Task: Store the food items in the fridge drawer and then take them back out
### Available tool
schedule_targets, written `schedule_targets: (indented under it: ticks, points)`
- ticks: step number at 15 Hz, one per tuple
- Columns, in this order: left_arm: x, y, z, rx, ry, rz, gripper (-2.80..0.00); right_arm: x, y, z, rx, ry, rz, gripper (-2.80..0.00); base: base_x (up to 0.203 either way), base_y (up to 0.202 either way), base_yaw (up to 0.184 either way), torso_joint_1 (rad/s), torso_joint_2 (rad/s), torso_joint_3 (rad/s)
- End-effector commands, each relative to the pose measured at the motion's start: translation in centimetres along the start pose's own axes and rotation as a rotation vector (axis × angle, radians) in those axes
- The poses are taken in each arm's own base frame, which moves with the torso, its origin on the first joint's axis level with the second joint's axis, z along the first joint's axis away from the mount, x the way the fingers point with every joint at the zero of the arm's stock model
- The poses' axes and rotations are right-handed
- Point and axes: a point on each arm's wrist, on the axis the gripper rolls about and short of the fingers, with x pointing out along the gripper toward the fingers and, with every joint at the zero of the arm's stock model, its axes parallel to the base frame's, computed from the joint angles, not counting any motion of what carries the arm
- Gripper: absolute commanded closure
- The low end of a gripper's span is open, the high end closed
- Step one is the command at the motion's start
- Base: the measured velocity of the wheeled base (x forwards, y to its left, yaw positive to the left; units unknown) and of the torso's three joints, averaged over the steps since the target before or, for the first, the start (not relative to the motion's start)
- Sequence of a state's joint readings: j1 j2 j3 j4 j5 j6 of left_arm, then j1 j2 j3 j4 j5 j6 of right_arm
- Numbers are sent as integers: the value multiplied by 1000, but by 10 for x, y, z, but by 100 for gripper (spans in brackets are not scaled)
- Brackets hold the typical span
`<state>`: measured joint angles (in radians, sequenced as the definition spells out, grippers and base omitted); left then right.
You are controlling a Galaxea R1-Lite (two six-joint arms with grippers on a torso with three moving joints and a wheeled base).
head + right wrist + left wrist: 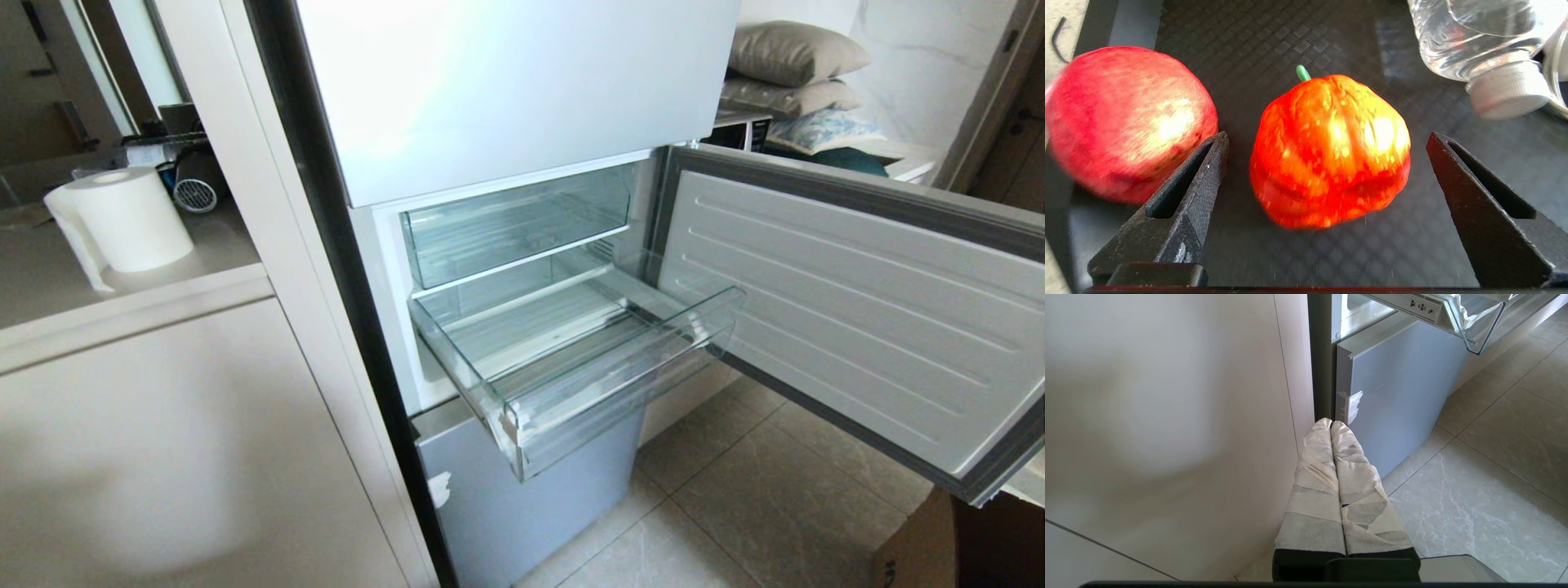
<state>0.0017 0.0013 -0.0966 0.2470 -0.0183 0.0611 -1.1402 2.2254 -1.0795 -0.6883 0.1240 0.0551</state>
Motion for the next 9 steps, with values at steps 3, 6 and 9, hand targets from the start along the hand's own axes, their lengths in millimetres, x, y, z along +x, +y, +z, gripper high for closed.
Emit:
schedule_targets:
  ticks: [3, 6, 9]
  points:
    - [0, 0, 0, 0, 2, 0, 0, 14, -1, -4, 1, 8, 2, -280, 0, 0, 0, 0, 0, 0]
    - [0, 0, 0, 0, 2, 0, 0, 24, -2, -7, 1, 11, 6, -280, 0, 0, 0, 0, 0, 0]
    - [0, 0, 0, 0, 2, -1, 0, 25, 0, -6, 1, 10, 10, -280, 0, 0, 0, 0, 0, 0]
